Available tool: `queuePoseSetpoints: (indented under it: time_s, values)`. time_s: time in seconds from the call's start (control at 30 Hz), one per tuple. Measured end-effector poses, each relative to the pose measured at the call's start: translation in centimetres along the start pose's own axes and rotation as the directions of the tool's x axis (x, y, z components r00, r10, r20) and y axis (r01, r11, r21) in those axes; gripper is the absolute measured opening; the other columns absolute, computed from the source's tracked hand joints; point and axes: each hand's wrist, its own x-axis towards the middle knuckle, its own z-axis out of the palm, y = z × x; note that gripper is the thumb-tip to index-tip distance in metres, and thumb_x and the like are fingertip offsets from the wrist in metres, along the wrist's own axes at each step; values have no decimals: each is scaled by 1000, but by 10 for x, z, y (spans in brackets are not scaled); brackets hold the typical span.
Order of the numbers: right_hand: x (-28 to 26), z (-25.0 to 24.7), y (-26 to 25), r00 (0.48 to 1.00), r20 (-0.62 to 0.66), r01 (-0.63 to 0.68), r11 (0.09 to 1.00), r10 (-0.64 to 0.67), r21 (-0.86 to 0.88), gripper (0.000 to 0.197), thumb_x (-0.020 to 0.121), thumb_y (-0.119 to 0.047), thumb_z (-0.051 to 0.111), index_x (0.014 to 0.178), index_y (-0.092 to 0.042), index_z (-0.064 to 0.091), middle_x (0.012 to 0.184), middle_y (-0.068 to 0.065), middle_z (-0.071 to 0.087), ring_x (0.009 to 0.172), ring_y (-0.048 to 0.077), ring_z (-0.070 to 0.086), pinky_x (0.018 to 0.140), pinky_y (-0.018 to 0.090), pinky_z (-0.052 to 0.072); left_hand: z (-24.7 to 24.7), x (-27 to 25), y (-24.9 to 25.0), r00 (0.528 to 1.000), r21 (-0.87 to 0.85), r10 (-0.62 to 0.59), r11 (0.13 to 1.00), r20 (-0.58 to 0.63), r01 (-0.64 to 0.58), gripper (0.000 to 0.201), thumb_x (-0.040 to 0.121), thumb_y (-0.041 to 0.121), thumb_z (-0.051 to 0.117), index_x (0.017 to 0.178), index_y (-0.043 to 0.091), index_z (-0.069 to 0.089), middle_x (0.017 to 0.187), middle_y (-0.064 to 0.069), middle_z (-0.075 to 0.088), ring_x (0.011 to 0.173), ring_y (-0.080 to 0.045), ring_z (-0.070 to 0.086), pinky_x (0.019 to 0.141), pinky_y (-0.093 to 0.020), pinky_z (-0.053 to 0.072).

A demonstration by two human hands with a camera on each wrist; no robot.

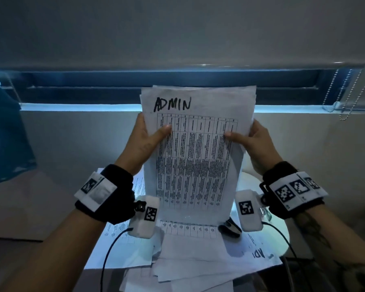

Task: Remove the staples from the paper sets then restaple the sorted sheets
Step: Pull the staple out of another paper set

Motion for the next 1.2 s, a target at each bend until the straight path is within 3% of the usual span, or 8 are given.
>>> queuePoseSetpoints:
  time_s: [0.1,0.27,0.47,0.63,0.73,0.83,1.03,1.2]
  values:
    - [-1,4,3,1000,-22,11,1000,-11,-13,43,77,2,68,116,-2,50,111,12,65,96,21,65,82,29,56,-9,-6,-3,998,-25,-60,998,16,60,37,89,12,55,117,17,32,111,2,57,99,-9,59,83,-25,50]
    - [-6,14,8,1000,-12,-15,1000,15,-14,44,78,-4,68,113,-2,42,113,18,62,98,27,64,82,35,56,-7,-33,-31,997,-27,-73,997,5,73,28,89,5,54,108,16,36,108,-1,58,91,-8,63,69,-17,54]
    - [-17,-1,12,955,222,-188,980,199,-72,70,64,-22,79,122,-13,42,111,5,64,100,16,65,89,28,53,-14,-24,-26,997,-128,28,991,-78,-38,29,88,2,55,101,24,40,110,4,60,94,-4,65,77,-18,53]
    - [-24,8,23,961,186,-187,977,204,-105,28,86,4,53,108,-14,55,101,1,65,91,12,63,86,29,53,-8,-21,-26,983,-79,58,994,-172,-72,29,90,4,55,107,20,38,110,1,59,99,-12,61,84,-21,52]
    - [-19,11,23,976,136,-164,986,169,-41,26,89,5,49,104,-16,55,102,5,66,93,19,64,85,34,55,-8,-32,-38,980,-123,-64,992,-186,41,34,89,12,56,116,12,35,111,-4,59,95,-12,62,77,-20,55]
    - [-16,18,21,976,135,-169,986,169,-14,24,89,3,51,104,-16,53,104,6,65,92,19,65,78,29,57,-17,-44,-53,983,-64,-161,986,-84,156,15,91,12,55,105,15,51,105,-10,65,92,-23,64,86,-42,53]
    - [-19,50,30,908,222,-297,919,356,-258,39,88,-16,61,119,-12,37,92,5,58,79,13,60,68,27,51,-87,-31,-73,942,88,-249,958,-226,274,14,85,1,61,83,12,53,71,6,64,67,-12,57,61,-22,47]
    - [-23,34,50,896,55,-371,812,440,-450,37,92,-15,56,124,-7,40,103,12,60,76,13,57,58,22,40,-152,-26,-128,786,444,-581,659,-213,607,20,76,-7,63,95,-11,57,95,-24,60,78,-26,54,70,-35,42]
